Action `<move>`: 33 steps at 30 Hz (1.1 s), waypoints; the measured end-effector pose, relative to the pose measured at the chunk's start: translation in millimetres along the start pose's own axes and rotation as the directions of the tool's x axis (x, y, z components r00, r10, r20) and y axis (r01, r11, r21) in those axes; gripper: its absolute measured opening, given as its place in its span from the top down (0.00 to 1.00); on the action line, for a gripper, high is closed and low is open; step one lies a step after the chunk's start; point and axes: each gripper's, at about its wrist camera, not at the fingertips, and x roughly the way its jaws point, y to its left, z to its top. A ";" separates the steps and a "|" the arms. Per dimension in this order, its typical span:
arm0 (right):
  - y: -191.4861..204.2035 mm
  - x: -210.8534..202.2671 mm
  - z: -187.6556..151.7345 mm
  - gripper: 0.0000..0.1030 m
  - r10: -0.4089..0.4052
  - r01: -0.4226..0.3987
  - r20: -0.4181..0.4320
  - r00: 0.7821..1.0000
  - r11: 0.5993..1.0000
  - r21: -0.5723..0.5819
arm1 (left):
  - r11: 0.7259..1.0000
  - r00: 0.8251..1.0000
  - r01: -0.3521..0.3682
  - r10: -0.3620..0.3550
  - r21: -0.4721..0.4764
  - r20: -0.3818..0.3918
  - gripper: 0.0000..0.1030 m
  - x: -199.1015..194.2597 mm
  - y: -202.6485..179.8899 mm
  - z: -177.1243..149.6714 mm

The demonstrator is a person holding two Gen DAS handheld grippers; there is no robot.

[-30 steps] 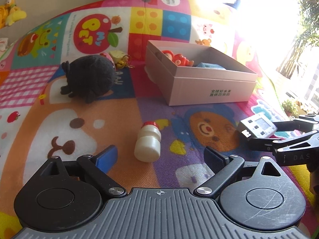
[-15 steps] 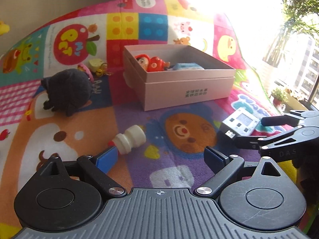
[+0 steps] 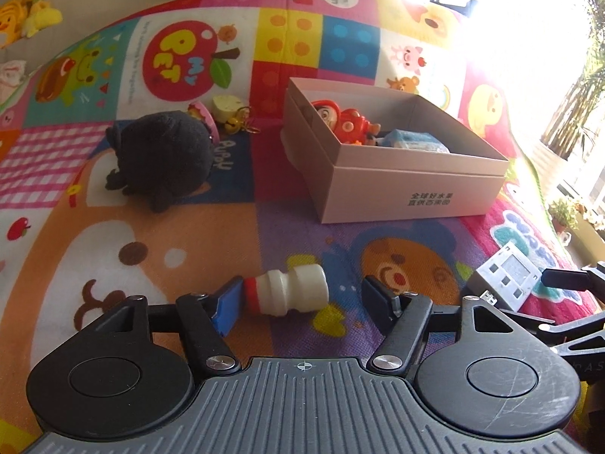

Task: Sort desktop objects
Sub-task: 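Close the right tool on the white hub while the left tool holds the bottle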

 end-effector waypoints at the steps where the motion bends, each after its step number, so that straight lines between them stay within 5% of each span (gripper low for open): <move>1: 0.4 0.0 0.0 0.05 0.001 -0.001 0.000 1.000 1.000 -0.003 | 1.000 1.000 -0.007 0.007 0.007 0.001 0.41 2.5 -1.0 1.5; 3: 1.0 0.2 0.6 0.05 0.007 -0.007 -0.002 1.000 1.000 -0.012 | 0.999 1.000 -0.020 0.019 0.028 0.003 0.49 5.4 -3.2 3.2; 15: 7.7 12.6 13.3 0.02 0.101 -0.104 -0.027 0.995 0.984 -0.145 | 0.992 0.999 0.051 -0.049 0.112 -0.016 0.50 -16.8 -10.4 -17.8; 19: 7.9 11.4 13.5 0.12 0.119 -0.122 -0.031 0.992 0.981 -0.149 | 0.991 0.997 0.072 -0.071 0.114 -0.016 0.46 -19.9 -11.5 -21.6; 33: 7.7 9.2 9.1 0.06 0.118 -0.121 -0.028 0.993 0.983 -0.140 | 0.989 0.998 0.063 -0.062 0.134 -0.013 0.39 -20.3 -17.1 -24.1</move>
